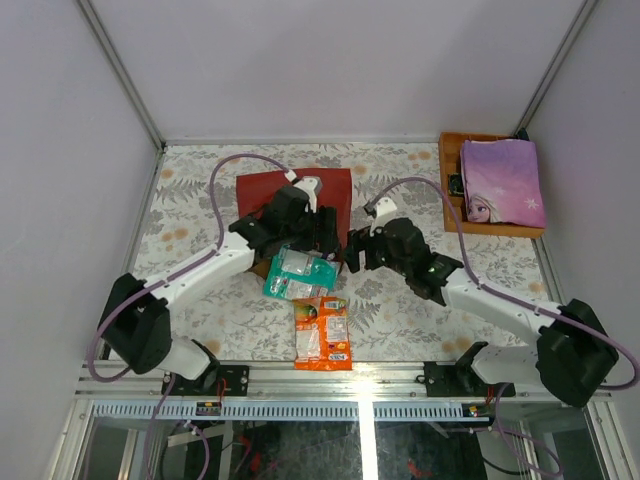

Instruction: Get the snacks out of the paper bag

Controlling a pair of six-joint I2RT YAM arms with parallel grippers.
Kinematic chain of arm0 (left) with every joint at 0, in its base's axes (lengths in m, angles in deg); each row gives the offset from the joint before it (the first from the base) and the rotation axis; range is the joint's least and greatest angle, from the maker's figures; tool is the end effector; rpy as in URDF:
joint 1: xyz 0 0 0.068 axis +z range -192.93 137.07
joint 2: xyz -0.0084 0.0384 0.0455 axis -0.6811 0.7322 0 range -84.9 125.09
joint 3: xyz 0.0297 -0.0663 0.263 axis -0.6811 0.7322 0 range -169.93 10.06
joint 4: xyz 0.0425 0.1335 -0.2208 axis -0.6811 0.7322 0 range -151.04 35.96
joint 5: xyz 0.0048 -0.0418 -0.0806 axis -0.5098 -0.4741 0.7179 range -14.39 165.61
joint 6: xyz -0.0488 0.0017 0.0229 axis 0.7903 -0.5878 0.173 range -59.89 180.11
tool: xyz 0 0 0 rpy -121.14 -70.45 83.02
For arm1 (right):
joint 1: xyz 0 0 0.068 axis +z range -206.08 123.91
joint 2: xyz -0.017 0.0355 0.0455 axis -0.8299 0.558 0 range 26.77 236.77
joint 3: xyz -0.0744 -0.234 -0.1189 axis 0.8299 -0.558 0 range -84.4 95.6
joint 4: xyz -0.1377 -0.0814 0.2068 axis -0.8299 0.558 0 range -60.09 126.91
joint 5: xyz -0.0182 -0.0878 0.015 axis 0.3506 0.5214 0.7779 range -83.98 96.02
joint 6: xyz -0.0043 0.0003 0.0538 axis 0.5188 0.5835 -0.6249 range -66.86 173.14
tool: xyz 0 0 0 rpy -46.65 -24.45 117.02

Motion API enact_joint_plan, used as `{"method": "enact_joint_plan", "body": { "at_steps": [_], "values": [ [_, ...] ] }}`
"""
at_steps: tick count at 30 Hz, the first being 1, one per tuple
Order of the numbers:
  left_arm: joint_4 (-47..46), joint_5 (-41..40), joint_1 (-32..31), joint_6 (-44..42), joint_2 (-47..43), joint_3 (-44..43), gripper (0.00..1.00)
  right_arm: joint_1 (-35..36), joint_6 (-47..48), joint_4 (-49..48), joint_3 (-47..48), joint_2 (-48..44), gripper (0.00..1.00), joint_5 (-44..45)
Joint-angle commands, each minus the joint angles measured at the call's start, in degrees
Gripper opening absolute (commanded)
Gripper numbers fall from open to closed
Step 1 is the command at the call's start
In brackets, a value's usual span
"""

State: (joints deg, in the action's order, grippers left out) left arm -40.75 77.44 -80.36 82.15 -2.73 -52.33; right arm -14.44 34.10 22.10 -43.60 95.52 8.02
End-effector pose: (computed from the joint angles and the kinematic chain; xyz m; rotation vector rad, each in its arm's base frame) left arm 0.2525 -0.1947 0.2781 0.3304 2.3141 -0.5721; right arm 0.2039 0.1797 0.2599 -0.3647 1.9477 0.6691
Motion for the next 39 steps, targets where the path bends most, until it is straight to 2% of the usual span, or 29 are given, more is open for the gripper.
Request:
{"method": "enact_joint_plan", "body": {
  "at_steps": [1, 6, 10, 16, 20, 23, 26, 28, 31, 35, 39],
  "values": [
    [-6.72, 0.43, 1.05, 0.74, 3.46, -2.99, 1.00, 1.50, 3.84, -5.77, 3.10, 6.63, 0.79, 3.41],
    [-7.33, 1.17, 3.70, 0.99, 8.98, -6.81, 1.00, 1.41, 4.03, -8.09, 10.03, 15.62, 0.74, 7.07],
    [-8.52, 3.09, 6.61, 2.12, 13.85, -10.13, 1.00, 0.78, 4.46, -6.97, 17.07, 23.21, 0.65, 8.80],
    [-7.60, 1.53, 10.60, 1.68, 20.98, -17.99, 1.00, -5.43, 1.25, -7.78, 23.02, 31.68, 0.56, 6.05],
    [-6.31, 0.51, 13.15, 0.24, 26.45, -26.22, 1.00, -9.59, 1.36, -8.70, 27.99, 36.41, 0.56, 3.88],
    [-4.72, 0.27, 14.80, -1.64, 31.91, -34.40, 1.00, -11.23, 2.70, -7.14, 35.88, 41.83, 0.56, 1.79],
    [0.57, 0.21, 15.59, -3.79, 37.72, -45.21, 1.00, -11.66, 3.96, -3.34, 44.78, 45.89, 0.56, 0.41],
    [3.90, 2.80, 15.44, -4.59, 38.72, -49.38, 1.00, -11.63, 3.17, -2.61, 44.79, 44.57, 0.60, -1.63],
    [1.12, 5.00, 14.01, -3.10, 31.59, -42.35, 1.00, -11.59, -0.81, -6.58, 34.85, 36.14, 0.77, -3.50],
    [-9.44, 5.05, 8.87, 2.20, 16.67, -20.12, 1.00, -9.76, -5.87, -7.94, 18.73, 21.25, 0.93, -3.69],
    [-14.59, 2.29, 2.94, 6.49, 3.81, -3.10, 1.00, -2.49, -6.58, -1.83, 7.58, 10.48, 0.98, 0.04]
  ]
}}
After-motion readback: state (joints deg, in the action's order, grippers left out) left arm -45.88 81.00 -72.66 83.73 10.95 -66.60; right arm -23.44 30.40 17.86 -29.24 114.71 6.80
